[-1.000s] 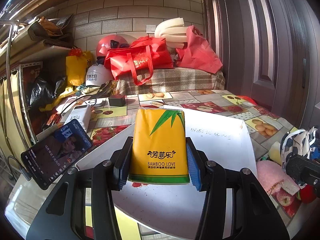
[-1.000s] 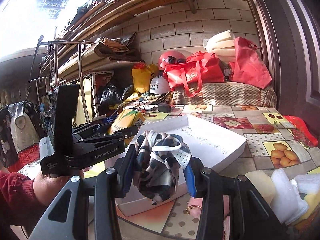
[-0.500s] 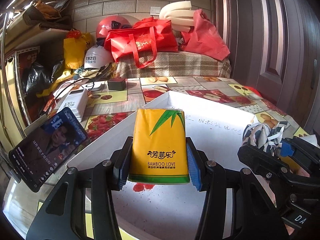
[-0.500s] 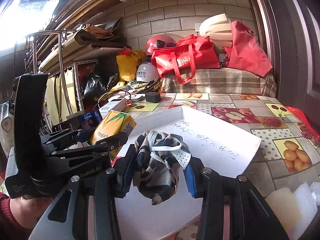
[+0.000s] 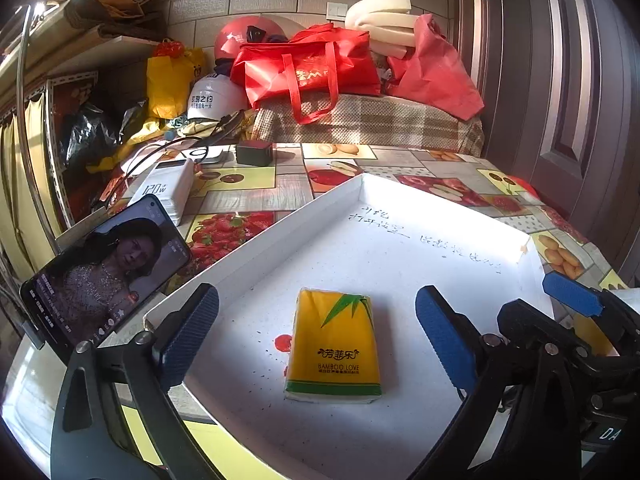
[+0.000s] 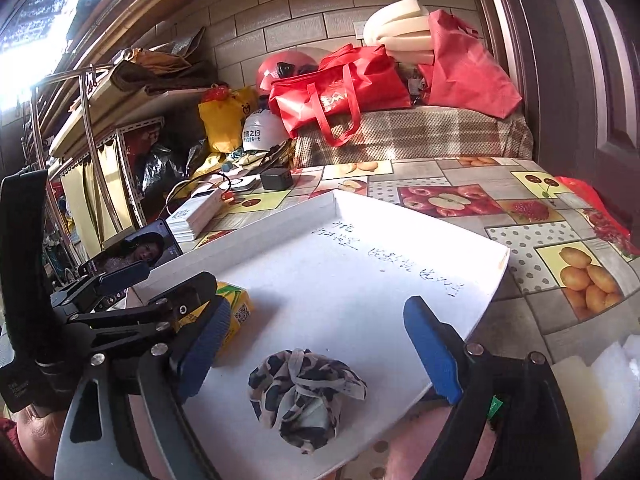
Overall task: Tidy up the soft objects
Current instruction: 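Withdraw both tools from the tray back toward the pile of soft items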
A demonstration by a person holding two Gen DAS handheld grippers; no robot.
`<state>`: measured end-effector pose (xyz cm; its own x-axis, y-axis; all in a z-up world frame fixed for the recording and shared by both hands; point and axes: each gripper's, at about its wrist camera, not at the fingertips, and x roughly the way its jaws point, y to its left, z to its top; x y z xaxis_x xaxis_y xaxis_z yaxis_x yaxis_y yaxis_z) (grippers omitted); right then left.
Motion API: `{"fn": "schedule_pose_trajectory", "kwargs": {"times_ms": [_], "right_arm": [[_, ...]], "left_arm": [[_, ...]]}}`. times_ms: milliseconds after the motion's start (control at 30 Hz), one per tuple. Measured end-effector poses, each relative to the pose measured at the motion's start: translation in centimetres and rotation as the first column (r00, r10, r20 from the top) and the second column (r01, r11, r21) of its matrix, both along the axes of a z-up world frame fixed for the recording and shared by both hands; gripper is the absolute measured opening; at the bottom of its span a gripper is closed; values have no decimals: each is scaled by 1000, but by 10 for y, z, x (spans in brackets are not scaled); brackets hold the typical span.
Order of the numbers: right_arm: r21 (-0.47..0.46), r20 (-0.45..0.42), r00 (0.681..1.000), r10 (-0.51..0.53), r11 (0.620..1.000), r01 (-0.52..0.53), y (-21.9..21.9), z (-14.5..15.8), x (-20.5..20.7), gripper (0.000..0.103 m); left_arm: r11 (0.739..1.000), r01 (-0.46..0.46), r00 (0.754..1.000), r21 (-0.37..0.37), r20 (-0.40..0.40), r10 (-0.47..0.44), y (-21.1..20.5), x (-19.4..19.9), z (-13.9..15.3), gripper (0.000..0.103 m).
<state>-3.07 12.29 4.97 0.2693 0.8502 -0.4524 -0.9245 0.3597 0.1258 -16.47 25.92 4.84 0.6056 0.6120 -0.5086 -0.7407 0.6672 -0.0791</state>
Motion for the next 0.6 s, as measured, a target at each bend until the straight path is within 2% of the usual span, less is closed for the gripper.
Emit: {"fn": "schedule_pose_trajectory", "kwargs": {"times_ms": [33,67,133,233,433,600], "right_arm": [[0,-9,1000,-10,1000,10,0,0,2,100],[2,-20,999,-29,1000,29,-1,-1,5,103],[7,-33,999,-29,1000,30,-2,-1,8,103],[16,-4,999,-42,999,42,-4,1,3,103],[47,48,998,-50,998,48,-8,5,-6,103],[94,96,993,-62,994,52,-15,9,-13,103]], "left_arm": [[1000,1,1000,-3,4,-1,0,-1,0,103],[1000,0,1000,-1,8,0,0,-2,1,103],[1000,-1,1000,11,5,1,-3,-2,2,103],[999,-5,1000,38,0,5,-7,-1,3,103],[998,-25,999,50,29,23,-7,-7,6,103],[994,-55,996,99,76,48,-15,-17,10,103]]}}
